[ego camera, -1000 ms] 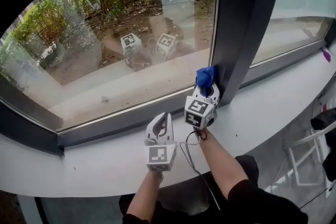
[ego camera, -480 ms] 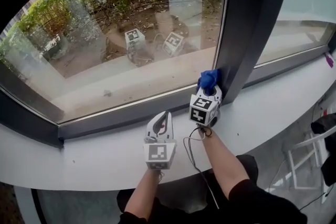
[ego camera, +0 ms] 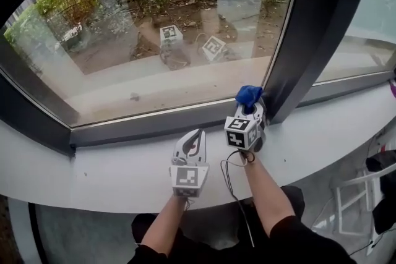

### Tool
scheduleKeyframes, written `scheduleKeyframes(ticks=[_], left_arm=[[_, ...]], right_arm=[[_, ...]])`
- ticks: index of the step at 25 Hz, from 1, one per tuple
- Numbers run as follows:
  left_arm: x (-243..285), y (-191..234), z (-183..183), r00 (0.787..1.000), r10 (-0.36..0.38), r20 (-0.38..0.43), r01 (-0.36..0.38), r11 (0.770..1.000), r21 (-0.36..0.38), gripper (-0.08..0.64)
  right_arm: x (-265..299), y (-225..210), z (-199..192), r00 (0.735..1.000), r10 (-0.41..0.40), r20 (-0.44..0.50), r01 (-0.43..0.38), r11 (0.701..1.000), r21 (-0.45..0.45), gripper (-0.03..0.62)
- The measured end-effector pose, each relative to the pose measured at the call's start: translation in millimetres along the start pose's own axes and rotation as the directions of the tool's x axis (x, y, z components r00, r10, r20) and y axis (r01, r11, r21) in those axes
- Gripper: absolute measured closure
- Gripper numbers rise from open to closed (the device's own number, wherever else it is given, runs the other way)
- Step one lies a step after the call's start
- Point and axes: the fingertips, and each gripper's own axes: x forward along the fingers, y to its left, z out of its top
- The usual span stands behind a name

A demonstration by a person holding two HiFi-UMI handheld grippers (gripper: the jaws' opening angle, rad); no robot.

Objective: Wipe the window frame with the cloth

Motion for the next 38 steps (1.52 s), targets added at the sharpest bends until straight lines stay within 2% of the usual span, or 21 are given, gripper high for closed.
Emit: scheduleKeyframes(ticks=[4,8,12,16,22,27,30,35,38], left_arm=[[-5.6,6.8,0.6,1.0,0.021,-0.002,-0.021,1.0,-0.01,0.554],[-17.2,17.4,-5.9,0.999,0.034,-0.006,-0.034,0.999,-0.009,0.554],[-29.1,27.0,-15.4,0.998,0.052,-0.017,-0.053,0.999,-0.014,0.554],[-37.6,36.1,-24.3,0.997,0.07,-0.022,-0.07,0.997,-0.02,0.554],[-45.7,50.6,-33.1,0.994,0.103,-0.03,-0.104,0.994,-0.037,0.554],[-51.7,55.9,-40.3,0.994,0.112,-0.021,-0.113,0.992,-0.063,0.554],[-55.3,58.6,-42.0,0.992,0.125,-0.022,-0.126,0.99,-0.065,0.554],[-58.8,61.2,-34.2,0.992,0.123,-0.002,-0.123,0.992,-0.026,0.554],[-61.0,63.1,-33.6,0.993,0.116,0.007,-0.116,0.993,-0.029,0.554]], right_arm=[[-4.4,26.7,5.0,0.997,0.079,0.007,-0.078,0.989,-0.129,0.551],[-12.5,56.2,12.5,0.987,0.162,0.011,-0.155,0.961,-0.229,0.551],[-20.0,85.9,18.0,0.96,0.281,0.002,-0.267,0.915,-0.304,0.551],[-25.5,111.4,23.2,0.927,0.376,-0.004,-0.348,0.852,-0.393,0.551],[-33.2,149.6,32.5,0.868,0.496,-0.018,-0.446,0.764,-0.466,0.551],[-34.6,162.7,34.1,0.843,0.537,-0.029,-0.493,0.749,-0.443,0.551],[-32.6,166.8,33.3,0.808,0.586,-0.058,-0.55,0.715,-0.431,0.551],[-26.7,175.6,35.1,0.707,0.697,-0.114,-0.667,0.605,-0.436,0.551],[-28.2,179.2,34.6,0.668,0.734,-0.12,-0.703,0.569,-0.427,0.551]])
